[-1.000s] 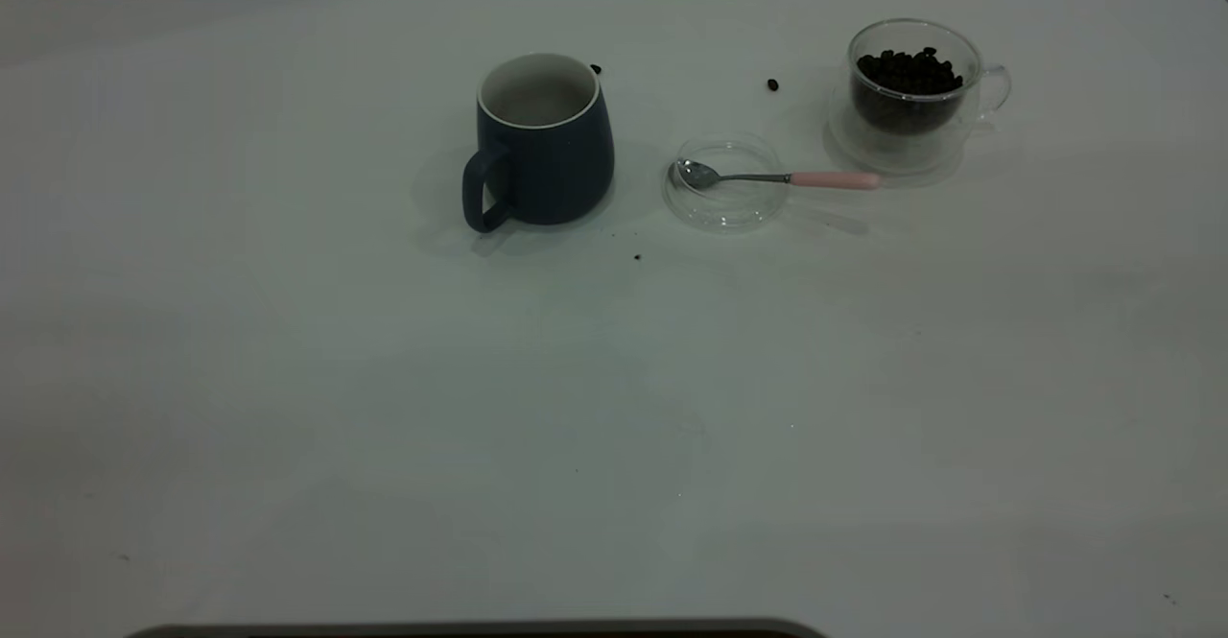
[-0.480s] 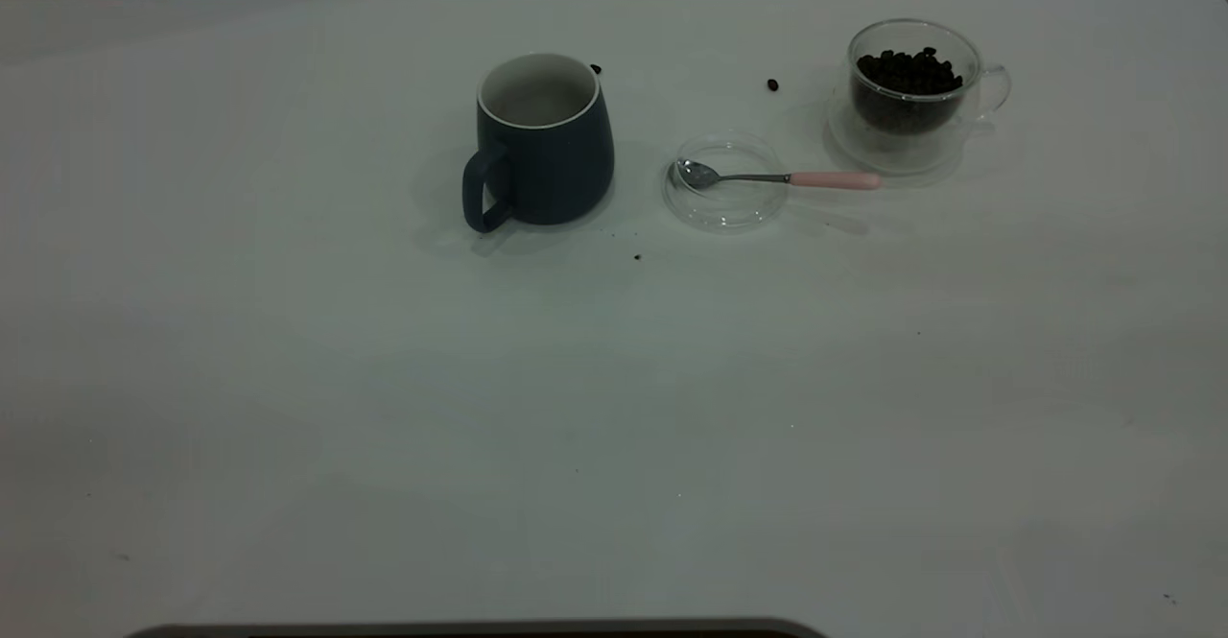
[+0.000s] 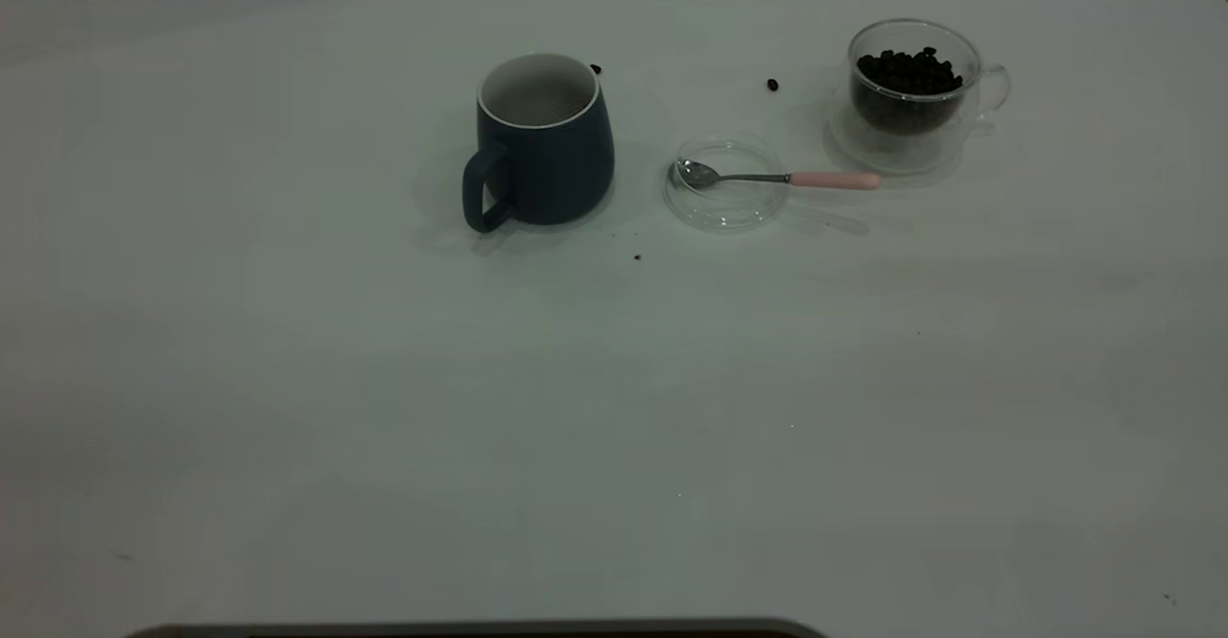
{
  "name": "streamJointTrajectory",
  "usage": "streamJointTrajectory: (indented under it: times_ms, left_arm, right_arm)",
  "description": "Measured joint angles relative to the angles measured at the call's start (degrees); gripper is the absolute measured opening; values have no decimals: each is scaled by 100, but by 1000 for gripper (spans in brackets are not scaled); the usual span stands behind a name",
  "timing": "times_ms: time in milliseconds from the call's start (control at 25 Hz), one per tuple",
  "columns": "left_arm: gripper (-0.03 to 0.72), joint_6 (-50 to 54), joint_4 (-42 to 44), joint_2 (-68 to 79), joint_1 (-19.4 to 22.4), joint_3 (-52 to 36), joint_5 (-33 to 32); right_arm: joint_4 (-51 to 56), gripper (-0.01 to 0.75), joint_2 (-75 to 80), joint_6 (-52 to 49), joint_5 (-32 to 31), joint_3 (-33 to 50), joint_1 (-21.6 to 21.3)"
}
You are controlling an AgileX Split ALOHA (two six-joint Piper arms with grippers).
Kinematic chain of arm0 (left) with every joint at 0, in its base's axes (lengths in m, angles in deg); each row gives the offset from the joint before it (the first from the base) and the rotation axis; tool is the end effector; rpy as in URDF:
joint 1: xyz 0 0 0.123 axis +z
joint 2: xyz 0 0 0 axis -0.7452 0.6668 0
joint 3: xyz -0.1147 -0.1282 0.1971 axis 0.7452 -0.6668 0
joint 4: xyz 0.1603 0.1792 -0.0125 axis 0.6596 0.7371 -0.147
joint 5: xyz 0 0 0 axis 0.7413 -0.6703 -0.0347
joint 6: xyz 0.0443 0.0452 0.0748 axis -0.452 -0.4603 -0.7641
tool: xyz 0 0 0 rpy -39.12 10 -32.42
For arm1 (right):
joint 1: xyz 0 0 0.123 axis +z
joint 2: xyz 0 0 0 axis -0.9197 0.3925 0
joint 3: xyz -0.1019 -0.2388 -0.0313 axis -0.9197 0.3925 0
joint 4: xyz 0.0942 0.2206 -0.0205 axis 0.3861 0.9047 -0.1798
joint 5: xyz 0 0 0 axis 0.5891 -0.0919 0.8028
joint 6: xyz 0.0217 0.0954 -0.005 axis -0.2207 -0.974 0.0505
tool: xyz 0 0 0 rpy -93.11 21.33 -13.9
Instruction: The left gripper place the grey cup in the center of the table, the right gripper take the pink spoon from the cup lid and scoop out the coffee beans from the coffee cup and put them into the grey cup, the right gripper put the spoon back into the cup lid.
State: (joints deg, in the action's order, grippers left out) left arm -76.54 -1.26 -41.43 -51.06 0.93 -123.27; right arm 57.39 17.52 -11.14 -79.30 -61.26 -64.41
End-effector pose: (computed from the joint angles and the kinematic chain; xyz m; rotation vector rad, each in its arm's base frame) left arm 0.0106 0.0007 0.2591 0.0348 2.1122 -0.0238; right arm 0.0121 0.0047 0.2687 -0.1265 2.1463 0.0418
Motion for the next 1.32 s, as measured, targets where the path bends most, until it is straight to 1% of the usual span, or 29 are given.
streamJointTrajectory:
  times_ms: [240,560,960,1320]
  left_arm:
    - [567,0,0,0,0,0,0]
    - [567,0,0,0,0,0,0]
    - [567,0,0,0,0,0,0]
    - [567,14,0,0,0,0,0]
  right_arm:
    - [200,573,-55,11,137,364,-56]
    - [172,573,-61,18,174,364,-75]
    - [-191,573,-61,18,182,364,-75]
    - [-214,573,-61,18,187,364,-75]
